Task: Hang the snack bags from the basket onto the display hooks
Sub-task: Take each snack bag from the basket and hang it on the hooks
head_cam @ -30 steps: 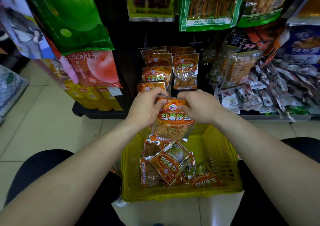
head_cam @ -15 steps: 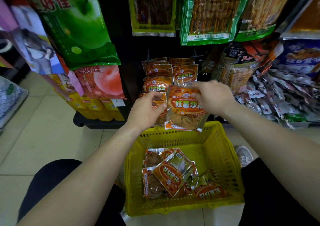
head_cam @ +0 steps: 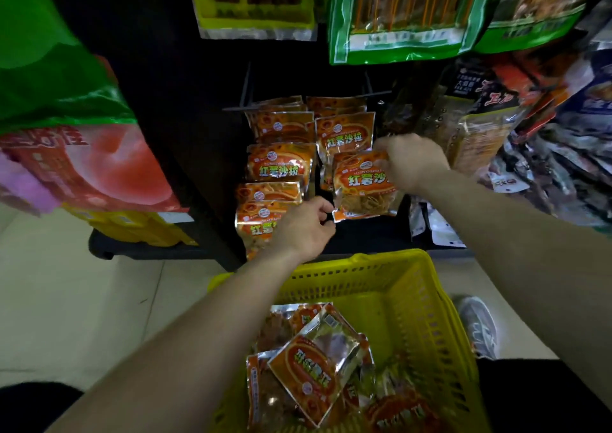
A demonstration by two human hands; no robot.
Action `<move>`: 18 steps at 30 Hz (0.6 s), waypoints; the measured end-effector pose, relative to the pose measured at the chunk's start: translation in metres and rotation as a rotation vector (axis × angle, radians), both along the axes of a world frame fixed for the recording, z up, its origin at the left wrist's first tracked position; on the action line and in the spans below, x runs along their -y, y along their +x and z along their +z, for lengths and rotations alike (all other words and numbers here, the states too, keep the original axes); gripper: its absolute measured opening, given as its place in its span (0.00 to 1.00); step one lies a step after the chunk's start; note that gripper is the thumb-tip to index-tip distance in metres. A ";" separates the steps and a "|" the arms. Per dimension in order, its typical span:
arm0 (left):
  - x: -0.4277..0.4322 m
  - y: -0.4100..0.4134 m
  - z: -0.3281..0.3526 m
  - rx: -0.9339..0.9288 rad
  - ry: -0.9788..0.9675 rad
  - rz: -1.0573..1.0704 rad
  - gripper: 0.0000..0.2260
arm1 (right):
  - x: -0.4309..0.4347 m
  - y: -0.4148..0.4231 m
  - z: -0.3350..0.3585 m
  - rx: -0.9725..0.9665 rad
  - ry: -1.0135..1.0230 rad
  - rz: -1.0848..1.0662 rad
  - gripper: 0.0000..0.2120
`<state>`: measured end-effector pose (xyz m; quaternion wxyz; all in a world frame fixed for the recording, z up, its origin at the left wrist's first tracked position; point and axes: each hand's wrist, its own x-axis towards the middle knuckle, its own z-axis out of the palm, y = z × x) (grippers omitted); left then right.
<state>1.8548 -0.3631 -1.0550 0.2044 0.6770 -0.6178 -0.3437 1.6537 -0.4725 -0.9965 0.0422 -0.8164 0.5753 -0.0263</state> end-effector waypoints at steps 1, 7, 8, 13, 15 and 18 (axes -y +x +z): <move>0.007 -0.006 -0.014 -0.005 0.021 -0.008 0.11 | 0.009 0.001 -0.012 -0.005 0.021 0.004 0.16; 0.050 -0.037 -0.084 0.067 0.140 -0.082 0.19 | 0.057 0.015 -0.075 -0.017 0.112 0.019 0.16; 0.056 -0.042 -0.093 0.076 0.150 -0.091 0.21 | 0.063 0.017 -0.083 -0.010 0.111 0.024 0.16; 0.086 -0.062 -0.126 0.128 0.122 -0.109 0.27 | 0.102 0.033 -0.096 0.031 0.081 0.090 0.17; 0.099 -0.066 -0.133 0.155 0.112 -0.101 0.29 | 0.116 0.039 -0.094 0.016 0.040 0.109 0.16; 0.118 -0.069 -0.140 0.263 0.084 -0.094 0.30 | 0.131 0.042 -0.091 0.015 -0.014 0.096 0.17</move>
